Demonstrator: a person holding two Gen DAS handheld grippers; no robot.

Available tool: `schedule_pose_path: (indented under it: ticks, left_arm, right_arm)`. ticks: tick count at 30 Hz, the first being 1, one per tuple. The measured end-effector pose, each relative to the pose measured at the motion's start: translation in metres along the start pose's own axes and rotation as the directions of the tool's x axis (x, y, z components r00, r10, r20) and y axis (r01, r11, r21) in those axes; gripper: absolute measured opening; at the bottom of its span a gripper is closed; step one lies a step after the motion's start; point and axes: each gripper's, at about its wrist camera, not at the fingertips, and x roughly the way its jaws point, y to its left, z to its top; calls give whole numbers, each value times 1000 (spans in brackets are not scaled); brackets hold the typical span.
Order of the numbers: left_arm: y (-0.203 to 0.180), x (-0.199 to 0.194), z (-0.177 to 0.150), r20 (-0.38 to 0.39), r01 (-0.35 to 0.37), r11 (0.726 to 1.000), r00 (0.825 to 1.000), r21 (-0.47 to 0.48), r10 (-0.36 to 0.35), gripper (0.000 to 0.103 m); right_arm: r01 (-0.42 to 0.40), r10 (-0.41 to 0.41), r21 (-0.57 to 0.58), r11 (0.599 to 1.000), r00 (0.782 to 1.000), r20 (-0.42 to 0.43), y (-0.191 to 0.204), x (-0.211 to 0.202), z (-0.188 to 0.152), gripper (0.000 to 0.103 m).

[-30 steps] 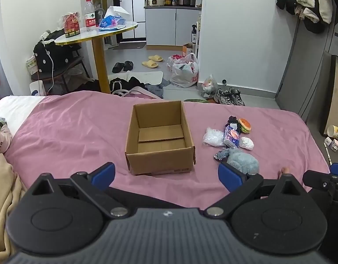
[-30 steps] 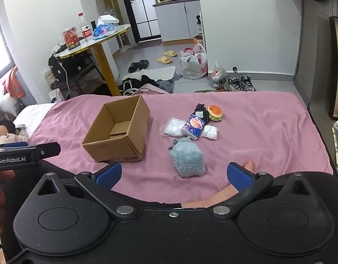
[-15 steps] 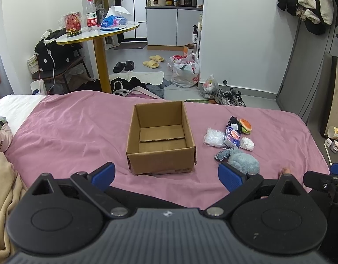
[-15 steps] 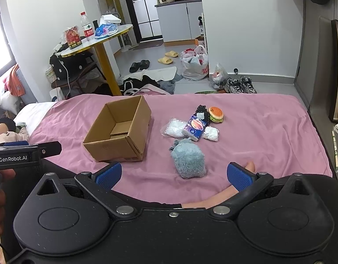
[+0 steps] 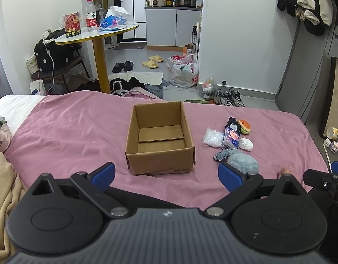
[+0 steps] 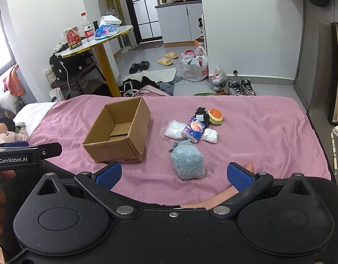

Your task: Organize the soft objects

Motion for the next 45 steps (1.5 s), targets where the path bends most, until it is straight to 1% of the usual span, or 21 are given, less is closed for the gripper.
schedule_pose_path:
  ticks: [31,37,45]
  left_arm:
    - [-9,5,4,-1,11,1000,1000,4,-11,99]
    - [-12,8,5,5,19,1000,1000,0,-19,99]
    - [-16,25,6,-5,42,999,999,-21,-42,99]
  right_arm:
    - [8,-8,-10,1000,1000,-4,-4,1,2,103]
    - [7,-7,-18,1000,1000,-15,-6,8,-1,103]
    - [28,-29,-28,999,999,-37,-8,24,-3,103]
